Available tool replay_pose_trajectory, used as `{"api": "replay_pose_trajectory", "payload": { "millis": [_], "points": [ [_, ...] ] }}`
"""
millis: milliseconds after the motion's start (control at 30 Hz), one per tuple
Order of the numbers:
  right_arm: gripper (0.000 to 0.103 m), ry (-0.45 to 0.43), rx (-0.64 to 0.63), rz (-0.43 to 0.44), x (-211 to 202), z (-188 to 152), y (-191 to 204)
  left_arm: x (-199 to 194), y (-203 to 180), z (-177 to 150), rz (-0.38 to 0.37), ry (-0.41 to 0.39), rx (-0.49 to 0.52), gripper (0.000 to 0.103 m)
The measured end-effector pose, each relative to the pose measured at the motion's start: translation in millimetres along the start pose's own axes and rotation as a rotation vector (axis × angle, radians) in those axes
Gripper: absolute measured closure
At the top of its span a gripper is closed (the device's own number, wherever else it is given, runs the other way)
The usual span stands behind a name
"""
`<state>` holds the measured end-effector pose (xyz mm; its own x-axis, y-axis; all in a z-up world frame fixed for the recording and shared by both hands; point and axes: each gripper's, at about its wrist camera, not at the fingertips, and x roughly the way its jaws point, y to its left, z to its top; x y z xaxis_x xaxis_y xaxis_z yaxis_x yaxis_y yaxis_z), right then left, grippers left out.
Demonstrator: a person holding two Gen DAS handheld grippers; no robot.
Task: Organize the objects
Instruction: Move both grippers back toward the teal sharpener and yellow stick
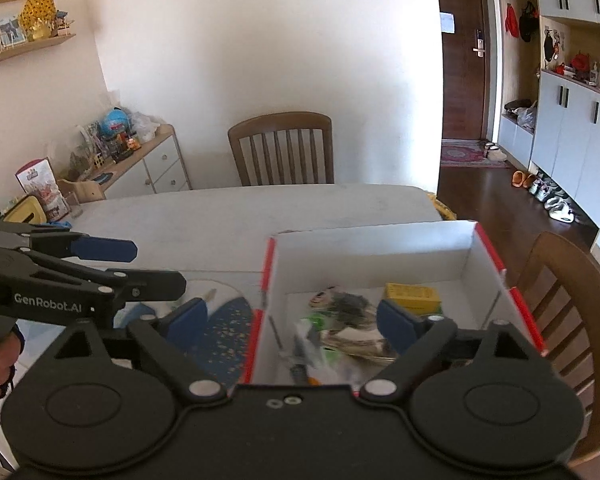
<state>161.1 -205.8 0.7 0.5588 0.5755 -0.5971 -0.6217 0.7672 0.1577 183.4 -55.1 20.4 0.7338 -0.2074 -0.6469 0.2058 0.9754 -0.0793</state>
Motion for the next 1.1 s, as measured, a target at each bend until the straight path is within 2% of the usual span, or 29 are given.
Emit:
{"api": "replay_pose_trajectory", "payload": {
  "millis": [133,467,633,900,1100],
  "points": [
    [0.008,-0.002,0.007,0.004,5,0,18,-8,17,-5,0.011,-0.006,-0.008,0.020],
    [0.008,0.013,0.004,0.003,23,2,52,-13,58,-16,0.023,0.010,-0.042,0.017],
    [0.008,0.029,-0.005,0.001,35,4,67,-13,83,-21,0.033,0.011,-0.067,0.003],
    [0.008,0.064,-0.025,-0.006,59,6,92,-6,126,-26,0.067,-0.016,-0.103,0.002],
    [0.008,0.093,-0.041,-0.006,80,8,108,6,159,-29,0.090,-0.003,-0.110,0.002]
  ]
}}
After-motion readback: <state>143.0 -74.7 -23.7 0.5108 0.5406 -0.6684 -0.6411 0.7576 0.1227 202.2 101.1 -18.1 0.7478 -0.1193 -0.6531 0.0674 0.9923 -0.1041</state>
